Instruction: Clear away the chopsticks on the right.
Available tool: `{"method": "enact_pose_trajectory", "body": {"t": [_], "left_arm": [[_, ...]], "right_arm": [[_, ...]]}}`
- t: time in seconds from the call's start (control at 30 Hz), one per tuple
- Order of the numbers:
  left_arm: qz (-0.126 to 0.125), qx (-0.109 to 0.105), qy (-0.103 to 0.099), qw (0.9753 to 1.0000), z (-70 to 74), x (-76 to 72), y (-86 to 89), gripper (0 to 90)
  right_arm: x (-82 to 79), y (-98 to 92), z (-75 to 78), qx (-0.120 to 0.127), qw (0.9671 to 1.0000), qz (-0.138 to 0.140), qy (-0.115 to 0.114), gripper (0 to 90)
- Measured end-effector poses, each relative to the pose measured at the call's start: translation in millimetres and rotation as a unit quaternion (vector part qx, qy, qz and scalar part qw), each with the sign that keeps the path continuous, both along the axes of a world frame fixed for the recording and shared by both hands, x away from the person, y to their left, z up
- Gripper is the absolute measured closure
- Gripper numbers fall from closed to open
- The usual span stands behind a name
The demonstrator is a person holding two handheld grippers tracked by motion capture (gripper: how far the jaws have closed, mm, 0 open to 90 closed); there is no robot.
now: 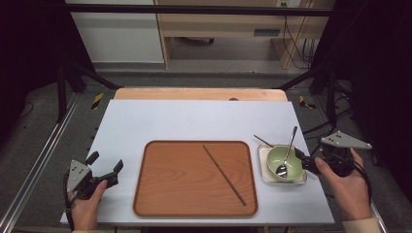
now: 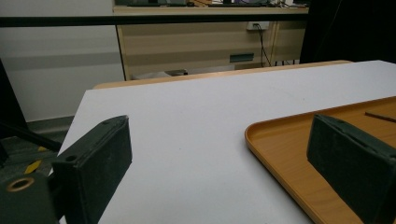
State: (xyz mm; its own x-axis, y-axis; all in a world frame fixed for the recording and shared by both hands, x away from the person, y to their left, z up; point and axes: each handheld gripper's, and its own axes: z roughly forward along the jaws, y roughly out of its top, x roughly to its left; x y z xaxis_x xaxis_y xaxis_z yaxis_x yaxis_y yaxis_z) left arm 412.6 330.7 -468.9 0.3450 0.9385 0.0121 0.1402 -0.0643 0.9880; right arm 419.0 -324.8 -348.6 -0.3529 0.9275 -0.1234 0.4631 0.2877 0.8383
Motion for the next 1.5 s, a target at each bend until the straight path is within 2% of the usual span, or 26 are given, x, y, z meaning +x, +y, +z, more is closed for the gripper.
{"method": "enact_pose_trajectory", "body": {"t": [0.3,0.57,0.7,0.83,0.9,1.0,1.13,1.4,1.5], "left_arm": [[0.004,-0.003,0.001,1.0,0.0,-0.4,1.8,6.4],[0.004,-0.011,0.0,0.9999,-0.1,0.1,2.1,6.4],[0.004,-0.01,-0.002,0.9999,0.2,-0.1,3.0,6.5],[0.005,-0.01,0.0,0.9999,-0.1,-0.1,2.7,6.5],[0.003,-0.009,0.001,1.0,-0.3,0.2,2.4,6.5],[0.002,-0.008,0.002,1.0,-0.6,0.5,1.7,6.6],[0.001,-0.005,0.002,1.0,-0.6,0.7,1.7,6.6],[-0.003,-0.003,0.006,1.0,-2.3,2.0,-0.3,6.8],[-0.002,-0.005,0.008,1.0,-3.0,2.5,-0.1,6.9]], "right_arm": [[-8.1,-31.7,-9.4,0.031,0.9992,-0.017,0.019,20.9],[-8.9,-53.3,-23.6,0.026,0.9984,-0.03,0.039,26.8],[-9.7,-61.6,-32.5,0.014,0.9983,-0.027,0.051,34.9],[-9.6,-69.3,-46.1,0.0,0.9969,-0.023,0.075,44.6],[-8.7,-70.5,-54.1,0.001,0.9956,-0.015,0.092,49.4],[-6.2,-69.5,-64.3,-0.015,0.9935,-0.002,0.112,55.3],[-1.7,-68.4,-74.7,-0.023,0.9897,0.018,0.141,59.9],[10.6,-65.5,-89.7,-0.063,0.9835,0.041,0.165,66.4],[13.8,-67.7,-93.3,-0.067,0.9821,0.041,0.171,67.0]]}}
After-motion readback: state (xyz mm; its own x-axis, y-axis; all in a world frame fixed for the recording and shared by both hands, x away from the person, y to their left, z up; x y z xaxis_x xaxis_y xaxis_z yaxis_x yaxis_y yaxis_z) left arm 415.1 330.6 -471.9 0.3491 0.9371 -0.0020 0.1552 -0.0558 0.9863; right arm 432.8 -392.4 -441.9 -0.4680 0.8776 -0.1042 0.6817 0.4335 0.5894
